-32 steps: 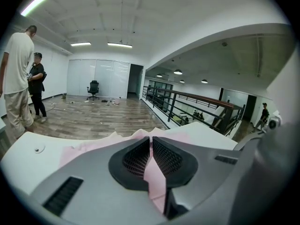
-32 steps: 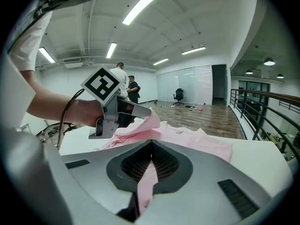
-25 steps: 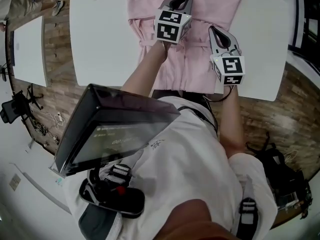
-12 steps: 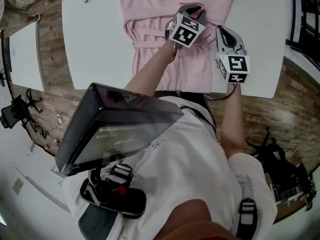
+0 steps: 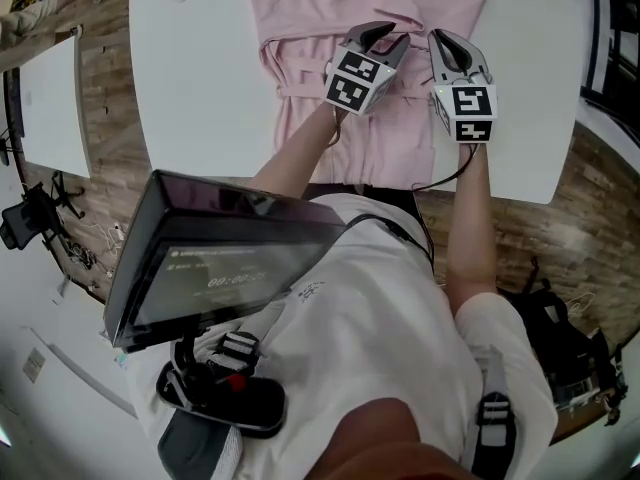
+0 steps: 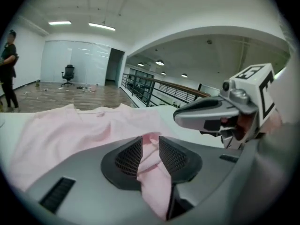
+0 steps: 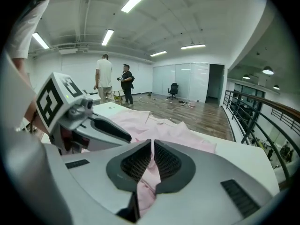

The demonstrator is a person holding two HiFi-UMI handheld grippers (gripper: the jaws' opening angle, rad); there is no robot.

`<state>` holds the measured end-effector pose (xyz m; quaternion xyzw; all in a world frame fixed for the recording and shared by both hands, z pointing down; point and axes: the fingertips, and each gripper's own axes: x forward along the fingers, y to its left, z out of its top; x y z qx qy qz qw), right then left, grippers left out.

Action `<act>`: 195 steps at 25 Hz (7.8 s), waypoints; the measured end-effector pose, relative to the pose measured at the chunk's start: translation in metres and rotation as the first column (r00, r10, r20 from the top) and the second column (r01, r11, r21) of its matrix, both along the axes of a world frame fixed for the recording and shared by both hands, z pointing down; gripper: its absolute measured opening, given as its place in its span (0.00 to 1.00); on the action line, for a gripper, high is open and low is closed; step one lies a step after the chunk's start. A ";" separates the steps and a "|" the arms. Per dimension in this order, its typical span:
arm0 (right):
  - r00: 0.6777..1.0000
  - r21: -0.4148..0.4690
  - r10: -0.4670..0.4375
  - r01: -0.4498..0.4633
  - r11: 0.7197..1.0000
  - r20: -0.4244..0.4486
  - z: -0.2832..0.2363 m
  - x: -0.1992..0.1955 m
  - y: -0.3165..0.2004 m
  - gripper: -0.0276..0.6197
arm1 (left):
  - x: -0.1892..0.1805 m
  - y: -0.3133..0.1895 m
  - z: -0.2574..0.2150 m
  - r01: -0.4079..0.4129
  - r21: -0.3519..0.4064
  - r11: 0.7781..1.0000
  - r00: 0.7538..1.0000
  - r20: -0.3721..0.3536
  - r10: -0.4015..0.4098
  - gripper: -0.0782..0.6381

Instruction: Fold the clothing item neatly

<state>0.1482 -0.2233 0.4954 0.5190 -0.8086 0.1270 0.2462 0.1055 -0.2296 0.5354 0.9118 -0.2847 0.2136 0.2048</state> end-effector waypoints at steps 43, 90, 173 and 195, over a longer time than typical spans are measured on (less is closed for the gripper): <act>0.982 -0.274 -0.058 0.006 0.962 -0.181 0.083 0.043 0.011 0.06 | -0.138 -0.026 0.026 0.233 -0.003 0.972 0.970 0.078 -0.232 0.26; 0.994 -0.182 -0.004 -0.016 0.983 -0.110 0.111 0.021 -0.007 0.05 | -0.234 -0.046 0.083 0.242 -0.019 0.970 0.915 0.336 -0.222 0.11; 0.990 -0.026 -0.131 0.129 0.991 -0.051 0.066 0.023 -0.062 0.15 | -0.201 -0.099 0.018 0.143 0.081 0.986 0.980 0.128 -0.153 0.13; 0.991 -0.142 -0.015 -0.005 0.990 -0.133 0.098 0.015 -0.125 0.05 | -0.128 -0.148 0.068 0.002 -0.160 0.987 0.970 0.242 0.037 0.11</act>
